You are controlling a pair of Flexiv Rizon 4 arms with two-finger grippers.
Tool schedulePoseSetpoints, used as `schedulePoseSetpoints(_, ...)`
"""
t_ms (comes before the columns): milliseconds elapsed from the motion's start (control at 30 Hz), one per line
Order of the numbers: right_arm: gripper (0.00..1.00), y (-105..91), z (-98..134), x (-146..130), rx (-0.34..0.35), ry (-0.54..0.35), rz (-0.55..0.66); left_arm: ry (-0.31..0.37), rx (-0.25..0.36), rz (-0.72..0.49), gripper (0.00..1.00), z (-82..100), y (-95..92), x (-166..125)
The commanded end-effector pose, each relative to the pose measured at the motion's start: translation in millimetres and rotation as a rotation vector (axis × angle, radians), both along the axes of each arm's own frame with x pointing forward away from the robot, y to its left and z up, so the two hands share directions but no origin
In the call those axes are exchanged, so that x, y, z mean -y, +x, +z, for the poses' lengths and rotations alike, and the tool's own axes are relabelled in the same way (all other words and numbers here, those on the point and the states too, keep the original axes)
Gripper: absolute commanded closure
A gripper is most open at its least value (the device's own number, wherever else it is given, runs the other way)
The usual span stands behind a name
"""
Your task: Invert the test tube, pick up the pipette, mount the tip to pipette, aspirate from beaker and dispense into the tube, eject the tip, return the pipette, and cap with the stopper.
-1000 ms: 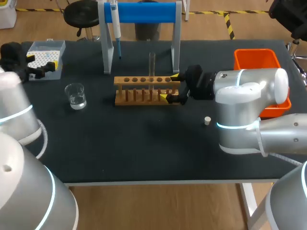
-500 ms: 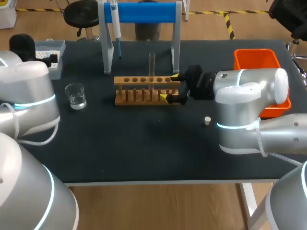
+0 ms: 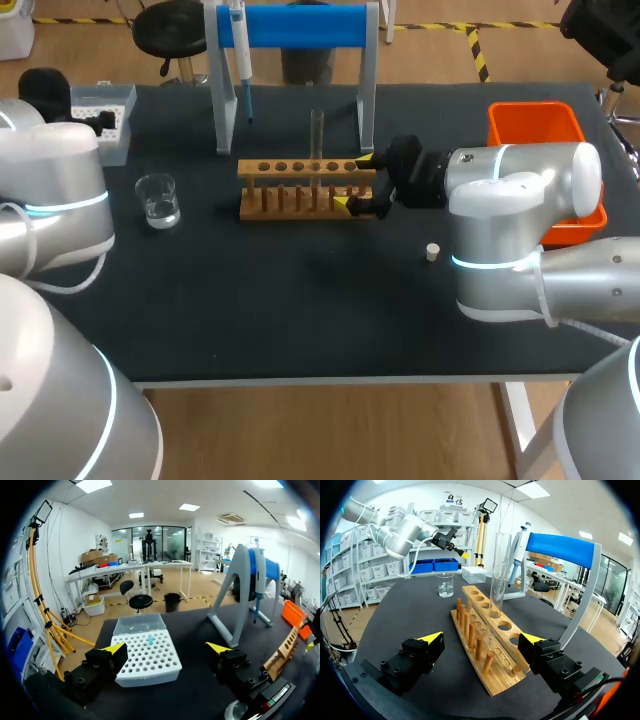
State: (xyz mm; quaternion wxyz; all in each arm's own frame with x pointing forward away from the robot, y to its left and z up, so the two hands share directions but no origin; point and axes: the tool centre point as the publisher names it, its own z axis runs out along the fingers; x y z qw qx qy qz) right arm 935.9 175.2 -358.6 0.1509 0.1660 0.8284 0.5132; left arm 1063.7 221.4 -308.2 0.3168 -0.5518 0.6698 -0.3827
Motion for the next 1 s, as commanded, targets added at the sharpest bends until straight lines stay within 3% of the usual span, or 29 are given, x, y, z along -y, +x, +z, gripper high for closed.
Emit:
schedulePoseSetpoints(33,0.00,-0.7,-1.0,-1.3,0.003,0.000,-0.005,0.000,-0.013,-0.008,0.00,-4.2,13.9,-4.5)
schedulePoseSetpoints(300,0.00,-0.7,-1.0,-1.3,0.003,0.000,-0.005,-0.006,-0.023,-0.020,0.00,-10.3,24.1,-7.4)
schedulePoseSetpoints(1000,0.00,-0.7,-1.0,-1.3,0.003,0.000,-0.005,-0.008,-0.037,-0.024,0.00,-14.4,21.5,-6.8)
